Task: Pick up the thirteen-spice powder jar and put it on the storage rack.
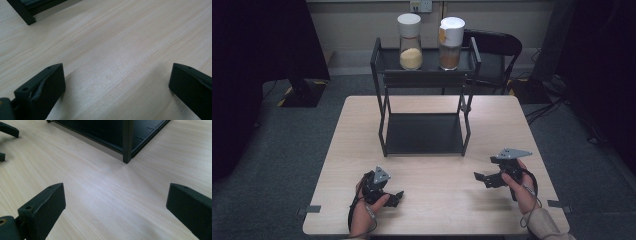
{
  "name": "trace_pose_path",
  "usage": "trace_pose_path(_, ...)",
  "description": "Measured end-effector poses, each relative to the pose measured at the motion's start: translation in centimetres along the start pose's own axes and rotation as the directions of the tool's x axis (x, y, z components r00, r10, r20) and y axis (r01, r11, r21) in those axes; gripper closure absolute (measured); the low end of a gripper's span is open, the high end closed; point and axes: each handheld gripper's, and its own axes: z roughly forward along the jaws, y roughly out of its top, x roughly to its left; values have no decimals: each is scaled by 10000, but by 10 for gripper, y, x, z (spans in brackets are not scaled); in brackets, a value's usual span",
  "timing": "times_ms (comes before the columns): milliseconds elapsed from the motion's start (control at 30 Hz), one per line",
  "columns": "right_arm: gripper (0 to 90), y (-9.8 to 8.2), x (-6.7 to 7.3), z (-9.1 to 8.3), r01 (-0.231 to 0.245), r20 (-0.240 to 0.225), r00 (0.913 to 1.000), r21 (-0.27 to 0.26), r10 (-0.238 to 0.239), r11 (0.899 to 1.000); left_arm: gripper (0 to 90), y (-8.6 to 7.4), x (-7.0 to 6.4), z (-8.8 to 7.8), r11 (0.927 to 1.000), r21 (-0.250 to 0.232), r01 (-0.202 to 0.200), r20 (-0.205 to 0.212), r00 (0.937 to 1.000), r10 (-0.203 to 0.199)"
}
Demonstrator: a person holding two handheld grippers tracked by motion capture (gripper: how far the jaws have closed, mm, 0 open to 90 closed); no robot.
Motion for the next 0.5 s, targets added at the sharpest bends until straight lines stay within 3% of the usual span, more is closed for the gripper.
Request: trace_pose_path(500, 15, -22, -6, -10, 66, 366, 9993, 386, -80, 9992, 0, 0, 0, 0, 10000, 0, 0, 0, 10000, 0)
